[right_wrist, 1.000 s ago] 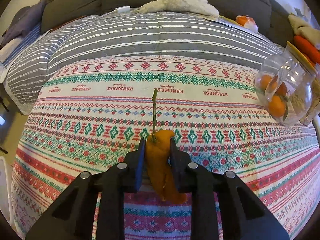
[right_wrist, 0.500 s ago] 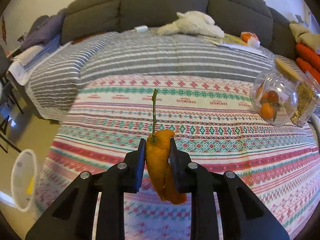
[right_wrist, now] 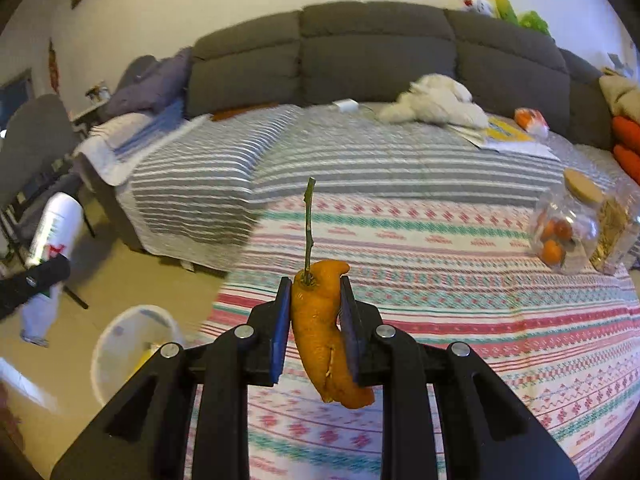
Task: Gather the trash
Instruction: 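Lift the bottle and pepper and carry both over the wastebasket, then open the left tool to drop the bottle while the right tool drops the pepper into the wastebasket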
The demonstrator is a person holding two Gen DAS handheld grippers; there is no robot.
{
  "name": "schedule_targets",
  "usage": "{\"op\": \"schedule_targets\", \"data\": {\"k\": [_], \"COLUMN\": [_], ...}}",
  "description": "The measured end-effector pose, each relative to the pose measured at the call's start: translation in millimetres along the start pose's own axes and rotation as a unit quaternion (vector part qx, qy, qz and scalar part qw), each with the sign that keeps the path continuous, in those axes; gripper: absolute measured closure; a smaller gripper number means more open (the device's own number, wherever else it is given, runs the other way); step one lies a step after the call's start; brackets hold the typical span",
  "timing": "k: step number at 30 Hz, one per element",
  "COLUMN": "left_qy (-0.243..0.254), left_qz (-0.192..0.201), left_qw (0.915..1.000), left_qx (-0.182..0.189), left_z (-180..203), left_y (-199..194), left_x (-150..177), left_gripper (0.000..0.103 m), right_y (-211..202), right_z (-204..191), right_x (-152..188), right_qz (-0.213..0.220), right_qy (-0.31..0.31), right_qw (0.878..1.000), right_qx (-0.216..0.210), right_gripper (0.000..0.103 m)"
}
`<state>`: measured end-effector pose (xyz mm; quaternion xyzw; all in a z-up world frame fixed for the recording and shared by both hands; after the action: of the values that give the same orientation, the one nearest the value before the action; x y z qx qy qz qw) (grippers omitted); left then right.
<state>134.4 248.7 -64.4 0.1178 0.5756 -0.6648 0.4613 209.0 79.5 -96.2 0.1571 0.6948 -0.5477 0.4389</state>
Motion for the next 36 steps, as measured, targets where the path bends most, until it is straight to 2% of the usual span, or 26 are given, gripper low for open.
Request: {"op": "schedule_targets", "data": {"k": [4,12,18,19,21,22,27,32,34,36], "left_qy": [-0.01,-0.053,-0.079,-0.083,-0.103,-0.115,-0.16,-0.179,-0.183,-0.189], "left_qz": [0.006,-0.008,-0.041,-0.053,-0.068,-0.068,-0.046,-0.01,0.0,0.009], "left_qw": [0.9999,0.9981,0.9957,0.9949,0.9921,0.9909,0.9861,0.9833,0.9822,0.9802], "left_qx": [-0.008,-0.032,-0.025,-0.021,-0.019,-0.02,0.0,-0.028,-0.04,-0.057], "left_z": [-29,-88,-113,-116,-127,-133,-153,-176,-184,-192], "left_y": [-10,-10,-2,2,7,6,-12,-29,-33,-37], "left_x": [-3,-3,1,3,4,2,-14,-28,-31,-34], "left_gripper": [0.068,0.068,0.068,0.067,0.051,0.049,0.041,0.041,0.041,0.041], "right_y": [-11,-14,-12,-12,-10,-9,-5,-1,1,2], "right_z": [-35,-117,-163,-169,-178,-184,-207,-223,-230,-234], "right_x": [-12,-23,-27,-27,-27,-27,-27,-28,-28,-28], "right_qz": [0.015,0.028,0.029,0.029,0.027,0.025,0.021,0.016,0.014,0.014], "right_qy": [-0.013,-0.05,-0.068,-0.07,-0.075,-0.078,-0.092,-0.099,-0.102,-0.1], "right_qw": [1.0,0.996,0.993,0.992,0.992,0.991,0.99,0.988,0.988,0.988], "right_qx": [-0.024,-0.074,-0.097,-0.098,-0.102,-0.104,-0.109,-0.116,-0.116,-0.116], "right_gripper": [0.08,0.08,0.08,0.08,0.08,0.08,0.079,0.077,0.074,0.051]}}
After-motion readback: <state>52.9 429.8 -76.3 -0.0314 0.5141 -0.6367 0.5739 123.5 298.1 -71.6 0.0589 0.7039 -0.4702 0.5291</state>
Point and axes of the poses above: each gripper's, at about its wrist camera, not at the fingertips, and y roughly the way its jaws point, z to its right, x to its underside, the point moved 10 cm from there along y, roughly the way its jaws point, and after that the axes turned 10 degrees about -y, right-handed, at the moved point
